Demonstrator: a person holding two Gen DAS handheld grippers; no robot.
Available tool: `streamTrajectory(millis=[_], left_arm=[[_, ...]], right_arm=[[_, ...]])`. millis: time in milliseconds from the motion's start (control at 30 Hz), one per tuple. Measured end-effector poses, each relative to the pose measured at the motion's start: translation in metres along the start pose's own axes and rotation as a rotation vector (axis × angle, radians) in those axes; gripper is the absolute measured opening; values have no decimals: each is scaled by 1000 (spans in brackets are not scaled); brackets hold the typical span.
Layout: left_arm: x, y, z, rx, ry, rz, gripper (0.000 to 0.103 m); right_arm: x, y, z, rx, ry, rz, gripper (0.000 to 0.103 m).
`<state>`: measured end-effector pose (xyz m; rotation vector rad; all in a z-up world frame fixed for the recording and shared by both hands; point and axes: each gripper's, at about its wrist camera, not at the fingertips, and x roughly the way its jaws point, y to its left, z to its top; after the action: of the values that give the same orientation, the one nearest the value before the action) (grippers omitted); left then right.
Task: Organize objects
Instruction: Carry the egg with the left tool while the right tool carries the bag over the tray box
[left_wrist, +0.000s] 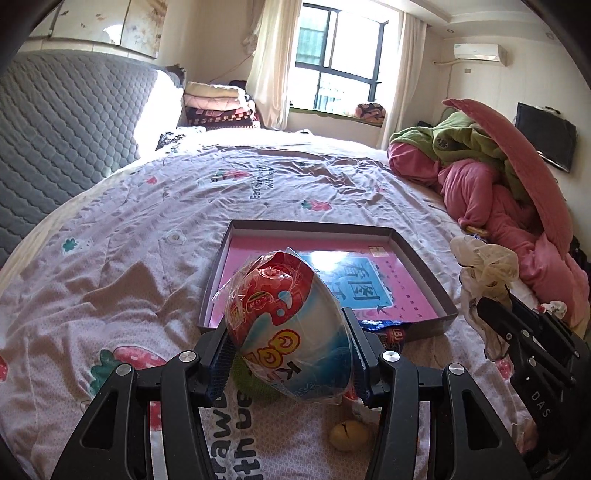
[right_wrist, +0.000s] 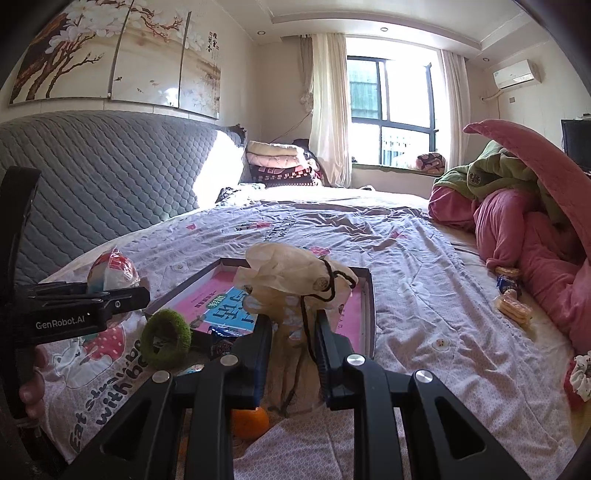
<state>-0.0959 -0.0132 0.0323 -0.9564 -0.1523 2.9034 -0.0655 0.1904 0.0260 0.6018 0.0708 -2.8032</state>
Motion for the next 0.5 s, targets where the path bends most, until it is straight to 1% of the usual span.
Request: streamTrajectory(millis=[233,500], left_arm=[[19,0,9,1,1,-12,55],[36,4,24,-4,-17,-21,55]], right_arm=[[16,-3,2,0,2,-3,23],[36,-12,8,-8,-1,-11,23]])
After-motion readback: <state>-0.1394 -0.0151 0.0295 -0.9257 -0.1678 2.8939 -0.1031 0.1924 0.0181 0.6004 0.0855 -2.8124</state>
